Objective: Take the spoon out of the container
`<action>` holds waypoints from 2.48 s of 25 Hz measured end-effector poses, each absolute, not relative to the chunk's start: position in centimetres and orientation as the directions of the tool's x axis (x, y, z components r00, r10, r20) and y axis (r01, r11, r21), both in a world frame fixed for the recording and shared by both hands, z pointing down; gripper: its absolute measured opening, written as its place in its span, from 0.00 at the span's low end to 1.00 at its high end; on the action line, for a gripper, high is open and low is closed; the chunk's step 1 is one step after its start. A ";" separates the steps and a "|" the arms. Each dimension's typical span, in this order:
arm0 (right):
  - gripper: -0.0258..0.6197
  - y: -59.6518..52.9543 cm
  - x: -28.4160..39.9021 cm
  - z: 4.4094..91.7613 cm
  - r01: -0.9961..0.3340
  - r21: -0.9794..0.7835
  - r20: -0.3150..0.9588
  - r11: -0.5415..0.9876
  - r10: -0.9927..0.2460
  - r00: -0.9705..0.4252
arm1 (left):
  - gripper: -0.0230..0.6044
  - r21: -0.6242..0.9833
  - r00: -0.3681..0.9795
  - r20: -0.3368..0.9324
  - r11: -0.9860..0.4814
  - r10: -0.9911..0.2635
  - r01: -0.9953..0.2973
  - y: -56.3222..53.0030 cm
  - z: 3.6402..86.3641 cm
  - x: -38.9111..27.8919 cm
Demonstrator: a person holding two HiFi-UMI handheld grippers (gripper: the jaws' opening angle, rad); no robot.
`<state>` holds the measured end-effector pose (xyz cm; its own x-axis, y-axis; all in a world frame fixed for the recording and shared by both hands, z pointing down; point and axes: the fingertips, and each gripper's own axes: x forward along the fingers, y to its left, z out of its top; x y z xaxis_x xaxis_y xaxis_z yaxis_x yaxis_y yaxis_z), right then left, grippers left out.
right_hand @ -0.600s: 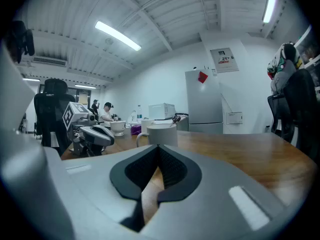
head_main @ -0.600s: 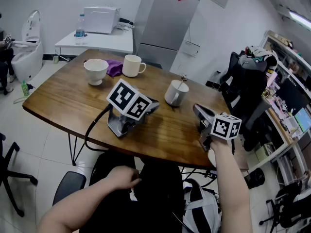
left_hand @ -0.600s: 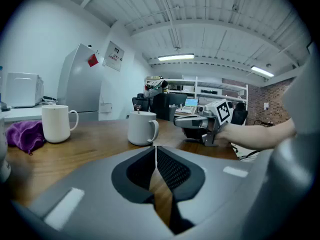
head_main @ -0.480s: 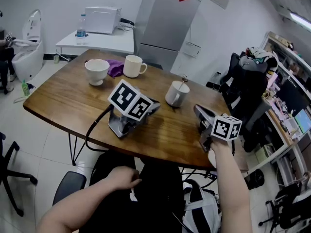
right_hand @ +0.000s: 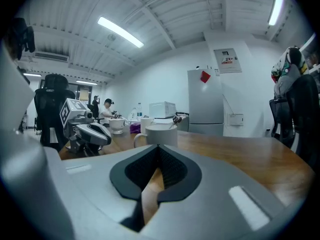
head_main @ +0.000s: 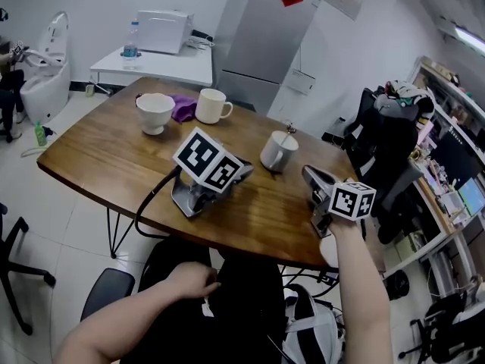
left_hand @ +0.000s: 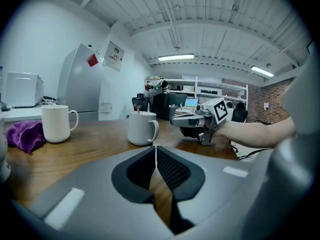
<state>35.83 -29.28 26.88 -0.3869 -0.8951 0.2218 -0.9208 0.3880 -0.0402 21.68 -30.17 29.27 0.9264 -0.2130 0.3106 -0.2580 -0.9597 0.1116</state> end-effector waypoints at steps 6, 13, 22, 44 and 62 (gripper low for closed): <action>0.04 -30.7 36.3 24.9 -0.925 -0.064 0.198 0.374 -0.904 -0.379 | 0.06 0.110 0.927 0.309 -0.960 -0.212 -0.257 -30.2 29.1 21.8; 0.09 -33.4 36.2 22.2 -0.929 -0.116 0.153 0.352 -0.918 -0.367 | 0.06 0.111 0.926 0.311 -0.959 -0.214 -0.259 -30.1 29.2 21.7; 0.13 -37.4 37.1 20.3 -0.944 -0.139 0.151 0.300 -0.935 -0.320 | 0.06 0.111 0.926 0.310 -0.960 -0.214 -0.259 -30.1 29.1 21.6; 0.26 -42.0 36.9 22.6 -0.909 -0.213 0.239 0.359 -0.883 -0.404 | 0.06 0.111 0.926 0.312 -0.959 -0.214 -0.259 -30.0 29.0 21.7; 0.11 -41.0 38.0 19.5 -0.926 -0.189 0.137 0.326 -0.925 -0.353 | 0.06 0.110 0.926 0.311 -0.959 -0.215 -0.260 -30.0 29.1 21.7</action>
<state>37.97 -40.96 19.54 -0.3535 -0.9254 0.1371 -0.9263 0.3258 -0.1892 21.72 -30.01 29.10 0.9257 -0.2151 0.3111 -0.2598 -0.9594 0.1100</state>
